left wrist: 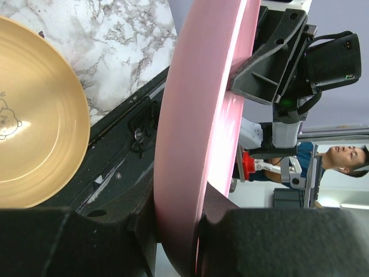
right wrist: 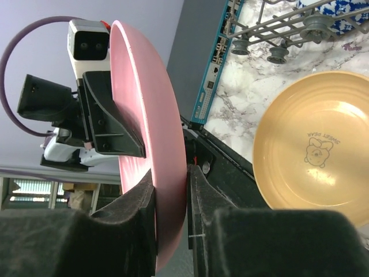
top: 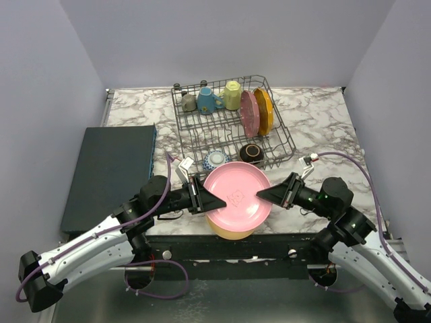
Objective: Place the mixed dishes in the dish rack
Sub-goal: Insert the plate into the dish rack.
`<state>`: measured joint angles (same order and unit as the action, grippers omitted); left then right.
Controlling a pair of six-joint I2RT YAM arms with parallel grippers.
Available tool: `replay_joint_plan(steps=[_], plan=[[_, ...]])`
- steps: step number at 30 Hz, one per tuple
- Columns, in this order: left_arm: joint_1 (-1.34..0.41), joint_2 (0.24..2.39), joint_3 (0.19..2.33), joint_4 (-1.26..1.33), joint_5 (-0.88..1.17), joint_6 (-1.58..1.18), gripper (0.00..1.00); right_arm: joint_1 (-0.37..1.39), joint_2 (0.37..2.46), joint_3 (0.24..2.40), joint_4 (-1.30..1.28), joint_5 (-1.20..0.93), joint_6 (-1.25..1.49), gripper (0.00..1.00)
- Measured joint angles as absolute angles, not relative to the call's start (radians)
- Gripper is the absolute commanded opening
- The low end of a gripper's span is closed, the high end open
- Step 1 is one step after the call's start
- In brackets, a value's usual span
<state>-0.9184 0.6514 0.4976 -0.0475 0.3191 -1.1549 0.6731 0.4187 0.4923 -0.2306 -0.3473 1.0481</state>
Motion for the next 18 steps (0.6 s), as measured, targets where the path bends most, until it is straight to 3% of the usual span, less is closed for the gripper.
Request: replay_joint_plan(steps=[3,5,10,18], plan=[[-0.918,0.653,0.498,-0.048,0.319,-1.154,0.01,0.673,0.422,0.489,-0.237,-0.342,1.045,0.00],[-0.918,0.659,0.498,-0.048,0.318,-1.154,0.10,0.673,0.427,0.489,-0.237,-0.339,1.040,0.00],[-0.918,0.668,0.494,-0.049,0.314,-1.155,0.47,0.673,0.440,0.489,-0.247,-0.326,1.029,0.00],[-0.919,0.669,0.492,-0.043,0.314,-1.171,0.73,0.673,0.455,0.502,-0.296,-0.296,0.996,0.00]])
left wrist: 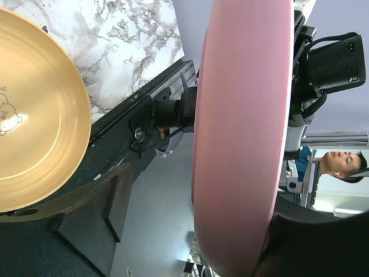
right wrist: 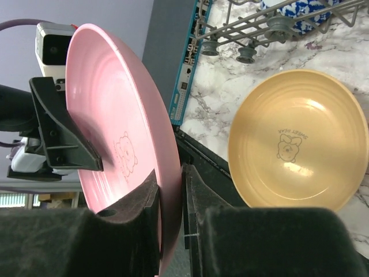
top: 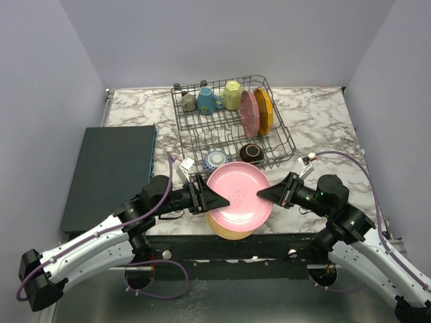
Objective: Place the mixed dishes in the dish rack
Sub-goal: Insert the plate into the dish rack.
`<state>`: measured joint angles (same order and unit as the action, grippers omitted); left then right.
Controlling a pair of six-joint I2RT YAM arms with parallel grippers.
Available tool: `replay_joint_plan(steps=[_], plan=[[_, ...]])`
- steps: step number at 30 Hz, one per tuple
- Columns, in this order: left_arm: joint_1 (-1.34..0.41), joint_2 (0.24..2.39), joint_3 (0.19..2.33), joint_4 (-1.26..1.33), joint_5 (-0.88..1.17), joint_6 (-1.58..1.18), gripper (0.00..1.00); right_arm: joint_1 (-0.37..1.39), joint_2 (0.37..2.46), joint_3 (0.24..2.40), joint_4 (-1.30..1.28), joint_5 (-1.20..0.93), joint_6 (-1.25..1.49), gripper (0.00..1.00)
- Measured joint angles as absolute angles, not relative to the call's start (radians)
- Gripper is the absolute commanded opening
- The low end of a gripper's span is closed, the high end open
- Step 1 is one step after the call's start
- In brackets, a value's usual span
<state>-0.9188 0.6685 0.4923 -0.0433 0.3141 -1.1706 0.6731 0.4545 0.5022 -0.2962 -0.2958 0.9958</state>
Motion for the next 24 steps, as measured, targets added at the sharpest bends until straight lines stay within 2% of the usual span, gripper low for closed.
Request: replay_joint_plan(steps=[11,24], plan=[[-0.919,0.670,0.494,-0.051,0.313,-1.161,0.93,0.673,0.518,0.630,-0.429,-0.191,0.895,0.00],[-0.919,0.670,0.616,-0.167,0.281,-1.062,0.99,0.673,0.683,0.818,-0.579,-0.025,0.738,0.00]])
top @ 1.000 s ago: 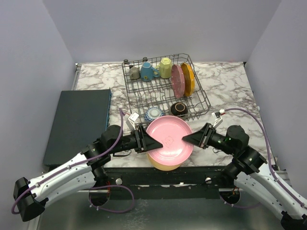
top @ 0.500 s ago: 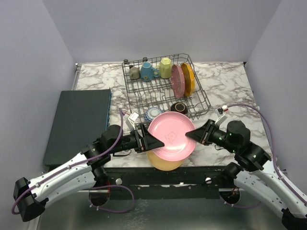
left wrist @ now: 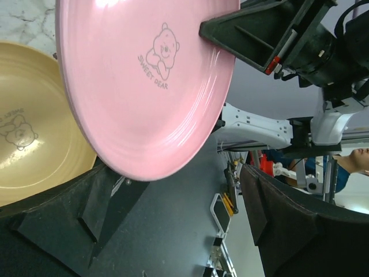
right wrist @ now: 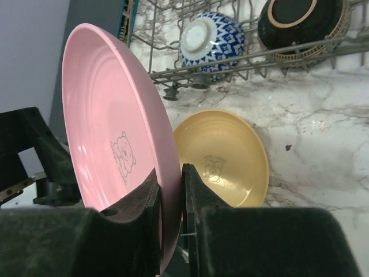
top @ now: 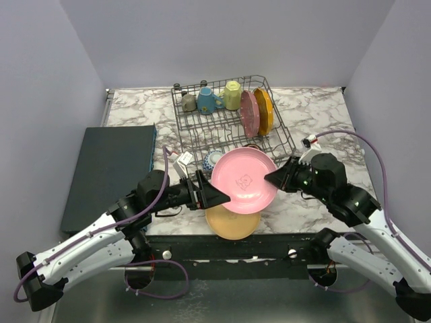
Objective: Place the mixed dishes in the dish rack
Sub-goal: Insert the plate into the dish rack.
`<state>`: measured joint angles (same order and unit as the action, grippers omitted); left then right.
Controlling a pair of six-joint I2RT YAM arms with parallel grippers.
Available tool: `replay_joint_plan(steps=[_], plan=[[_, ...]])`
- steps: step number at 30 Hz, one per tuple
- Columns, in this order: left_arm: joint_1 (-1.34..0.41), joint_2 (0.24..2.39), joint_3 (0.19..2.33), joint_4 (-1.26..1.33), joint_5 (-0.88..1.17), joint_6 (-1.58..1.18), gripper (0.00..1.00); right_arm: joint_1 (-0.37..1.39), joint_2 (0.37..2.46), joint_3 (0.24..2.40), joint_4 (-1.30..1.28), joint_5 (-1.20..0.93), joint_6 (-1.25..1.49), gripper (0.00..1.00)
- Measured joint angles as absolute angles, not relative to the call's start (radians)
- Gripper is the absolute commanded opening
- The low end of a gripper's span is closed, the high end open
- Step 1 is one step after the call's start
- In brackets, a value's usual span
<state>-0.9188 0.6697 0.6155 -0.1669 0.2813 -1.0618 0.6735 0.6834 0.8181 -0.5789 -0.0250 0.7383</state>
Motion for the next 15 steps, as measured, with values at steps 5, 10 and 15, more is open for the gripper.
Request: replay_joint_plan(steps=[5,10,15], plan=[[-0.919,0.670,0.638,-0.225,0.259,-1.026,0.99,0.674,0.762,0.865,-0.591,0.045,0.681,0.00],[-0.919,0.670,0.654,-0.279,0.229,-0.995,0.99,0.674,0.823,0.903,-0.609,0.078,0.640,0.00],[-0.919,0.671,0.654,-0.325,0.192,-0.974,0.99,0.674,0.834,0.941,-0.613,0.077,0.623,0.00]])
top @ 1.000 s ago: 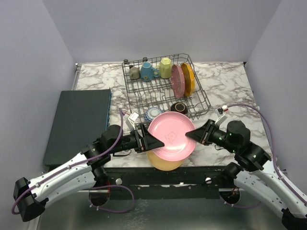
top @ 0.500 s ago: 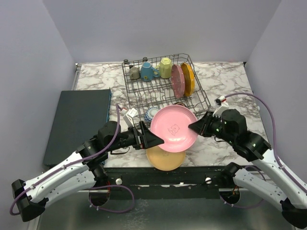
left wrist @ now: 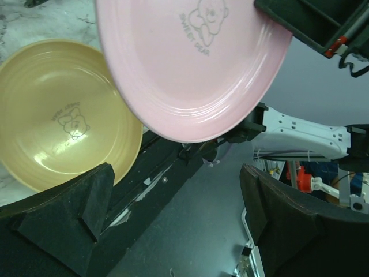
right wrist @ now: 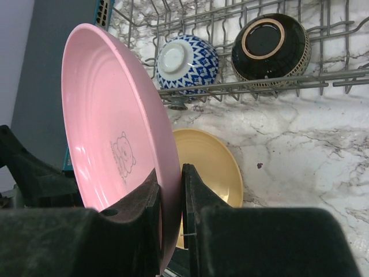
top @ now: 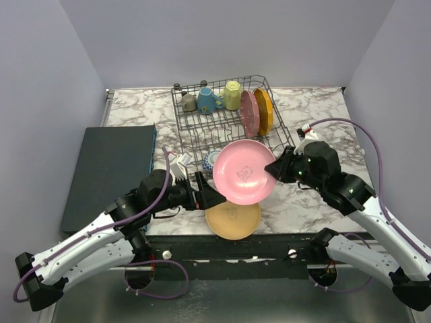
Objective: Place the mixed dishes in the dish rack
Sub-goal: Insert the plate into the dish rack.
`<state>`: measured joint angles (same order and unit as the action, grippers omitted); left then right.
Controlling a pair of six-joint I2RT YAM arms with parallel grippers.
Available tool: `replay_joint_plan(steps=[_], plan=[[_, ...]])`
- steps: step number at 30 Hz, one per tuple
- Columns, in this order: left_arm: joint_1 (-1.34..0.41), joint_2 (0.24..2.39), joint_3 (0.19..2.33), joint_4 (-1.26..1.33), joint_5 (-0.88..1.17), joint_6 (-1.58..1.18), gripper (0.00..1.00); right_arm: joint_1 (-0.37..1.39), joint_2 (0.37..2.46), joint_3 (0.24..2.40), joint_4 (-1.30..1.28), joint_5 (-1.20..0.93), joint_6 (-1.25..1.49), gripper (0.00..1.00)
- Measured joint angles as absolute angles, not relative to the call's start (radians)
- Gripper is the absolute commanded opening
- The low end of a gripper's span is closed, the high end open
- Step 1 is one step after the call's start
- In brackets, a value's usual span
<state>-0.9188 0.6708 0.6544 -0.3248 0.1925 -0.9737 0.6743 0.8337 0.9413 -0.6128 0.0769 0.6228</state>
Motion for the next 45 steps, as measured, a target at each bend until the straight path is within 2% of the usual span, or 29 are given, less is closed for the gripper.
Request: replay_joint_plan(steps=[8,13,17,19,24,26,30,34,40,45], plan=[[-0.919,0.735,0.686,-0.344,0.133,-0.953,0.98,0.674,0.832,0.951,-0.606,0.009,0.626,0.01],[-0.919,0.779,0.712,-0.329,0.129,-0.941,0.86,0.674,0.821,0.935,-0.574,-0.072,0.644,0.00],[-0.918,0.793,0.712,-0.317,0.129,-0.937,0.68,0.674,0.813,0.925,-0.557,-0.114,0.657,0.00],[-0.919,0.795,0.712,-0.314,0.129,-0.936,0.56,0.674,0.809,0.919,-0.548,-0.127,0.660,0.00],[-0.918,0.795,0.712,-0.303,0.129,-0.940,0.12,0.674,0.796,0.894,-0.535,-0.149,0.667,0.01],[-0.917,0.793,0.712,-0.303,0.128,-0.953,0.00,0.672,0.784,0.883,-0.530,-0.144,0.665,0.01],[-0.915,0.770,0.712,-0.295,0.133,-0.970,0.00,0.669,0.750,0.871,-0.519,-0.149,0.661,0.03],[-0.917,0.767,0.712,-0.287,0.142,-0.968,0.00,0.669,0.725,0.857,-0.515,-0.154,0.663,0.12],[-0.917,0.754,0.712,-0.285,0.160,-0.962,0.00,0.669,0.685,0.833,-0.498,-0.181,0.674,0.32],[-0.917,0.730,0.706,-0.261,0.176,-0.955,0.00,0.670,0.642,0.818,-0.491,-0.233,0.685,0.38]])
